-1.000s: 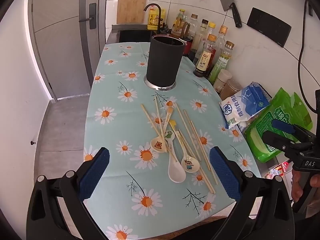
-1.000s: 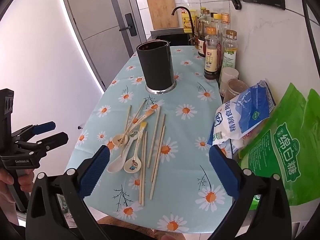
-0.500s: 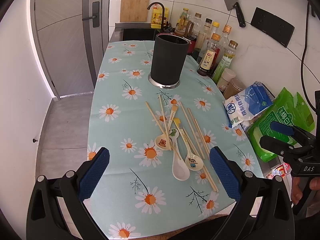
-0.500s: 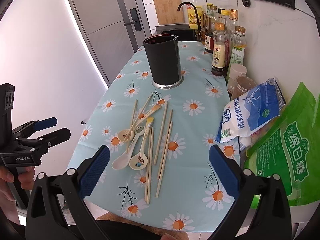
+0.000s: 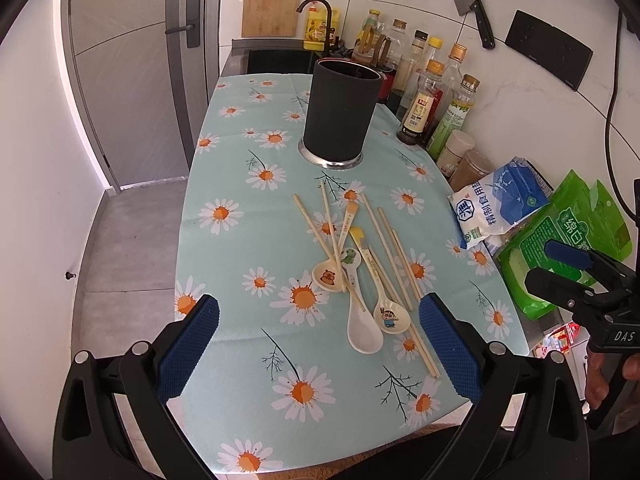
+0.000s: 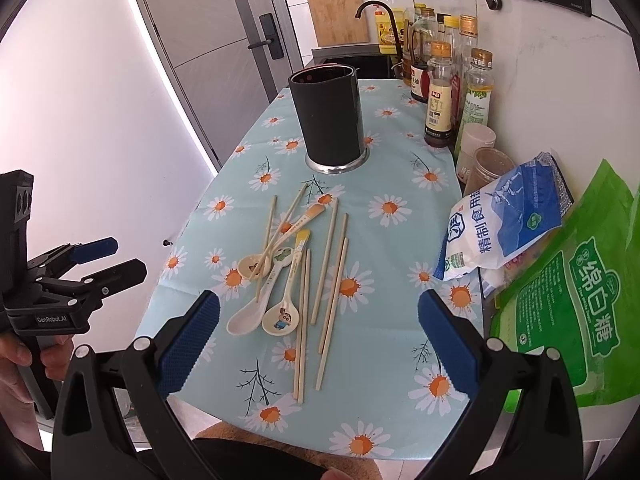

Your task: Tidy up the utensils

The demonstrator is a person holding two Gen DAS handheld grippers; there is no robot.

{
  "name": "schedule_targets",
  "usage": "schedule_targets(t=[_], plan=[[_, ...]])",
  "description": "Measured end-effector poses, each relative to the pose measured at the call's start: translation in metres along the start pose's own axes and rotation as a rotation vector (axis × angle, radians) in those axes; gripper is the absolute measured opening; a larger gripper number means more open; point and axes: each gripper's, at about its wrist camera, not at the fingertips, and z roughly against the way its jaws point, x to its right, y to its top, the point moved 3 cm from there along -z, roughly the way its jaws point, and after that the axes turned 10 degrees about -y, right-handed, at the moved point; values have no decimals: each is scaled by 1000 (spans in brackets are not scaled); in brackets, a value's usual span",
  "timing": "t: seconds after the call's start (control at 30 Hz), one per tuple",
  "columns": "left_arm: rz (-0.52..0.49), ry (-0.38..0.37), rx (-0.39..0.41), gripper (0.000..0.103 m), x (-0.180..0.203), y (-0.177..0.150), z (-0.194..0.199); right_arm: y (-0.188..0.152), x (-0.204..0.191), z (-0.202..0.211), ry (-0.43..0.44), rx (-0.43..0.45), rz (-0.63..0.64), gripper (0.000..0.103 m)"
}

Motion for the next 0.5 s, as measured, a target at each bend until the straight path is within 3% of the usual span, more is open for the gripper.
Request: schedule_targets(t=[0.5], plan=[[5, 0, -7, 97, -1, 0, 0, 0, -3, -1, 1, -11, 1, 98]])
